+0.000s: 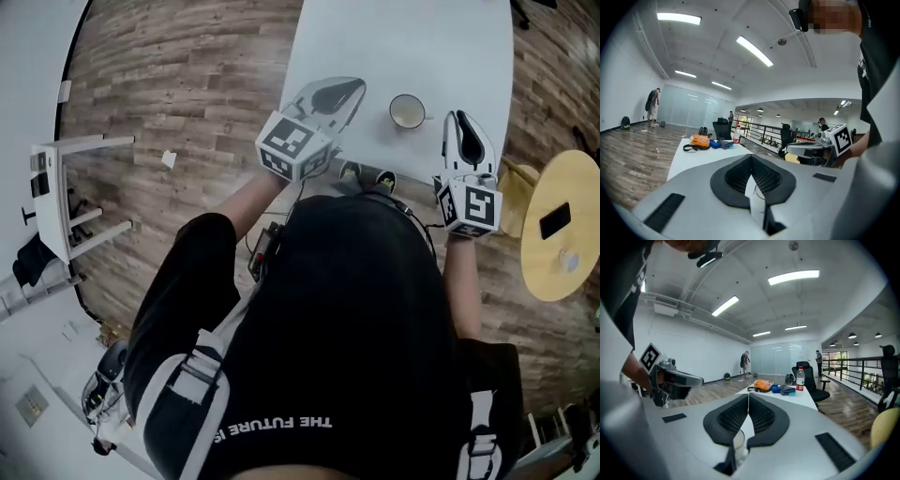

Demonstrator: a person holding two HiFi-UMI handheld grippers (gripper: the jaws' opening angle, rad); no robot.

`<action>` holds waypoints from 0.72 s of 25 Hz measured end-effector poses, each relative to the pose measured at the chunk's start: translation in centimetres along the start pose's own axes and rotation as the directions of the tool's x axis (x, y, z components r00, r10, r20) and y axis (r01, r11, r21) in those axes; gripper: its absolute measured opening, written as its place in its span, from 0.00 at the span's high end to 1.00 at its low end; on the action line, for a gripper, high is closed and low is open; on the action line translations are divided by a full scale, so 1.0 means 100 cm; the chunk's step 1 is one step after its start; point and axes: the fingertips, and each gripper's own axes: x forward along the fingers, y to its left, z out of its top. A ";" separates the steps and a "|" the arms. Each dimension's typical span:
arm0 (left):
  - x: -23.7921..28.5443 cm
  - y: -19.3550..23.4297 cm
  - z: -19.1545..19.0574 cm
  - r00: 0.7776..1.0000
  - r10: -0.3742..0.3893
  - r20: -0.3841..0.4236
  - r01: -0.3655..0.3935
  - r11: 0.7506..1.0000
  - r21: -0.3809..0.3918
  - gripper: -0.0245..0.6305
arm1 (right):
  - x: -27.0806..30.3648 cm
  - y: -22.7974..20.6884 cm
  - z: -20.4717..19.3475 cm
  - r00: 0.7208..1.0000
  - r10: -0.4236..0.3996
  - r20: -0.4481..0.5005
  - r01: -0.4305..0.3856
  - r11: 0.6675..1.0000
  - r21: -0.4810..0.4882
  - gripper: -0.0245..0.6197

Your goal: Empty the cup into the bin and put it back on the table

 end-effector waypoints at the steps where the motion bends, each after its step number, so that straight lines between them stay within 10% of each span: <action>1: 0.003 -0.004 0.009 1.000 -0.012 0.005 0.012 1.000 0.002 0.93 | 0.003 0.006 0.011 0.999 0.024 0.035 -0.025 0.999 0.028 0.94; 18: 0.011 -0.041 0.014 0.997 -0.080 0.005 0.080 0.996 -0.047 0.93 | 0.005 0.050 0.016 0.993 0.088 0.079 -0.090 0.996 0.022 0.94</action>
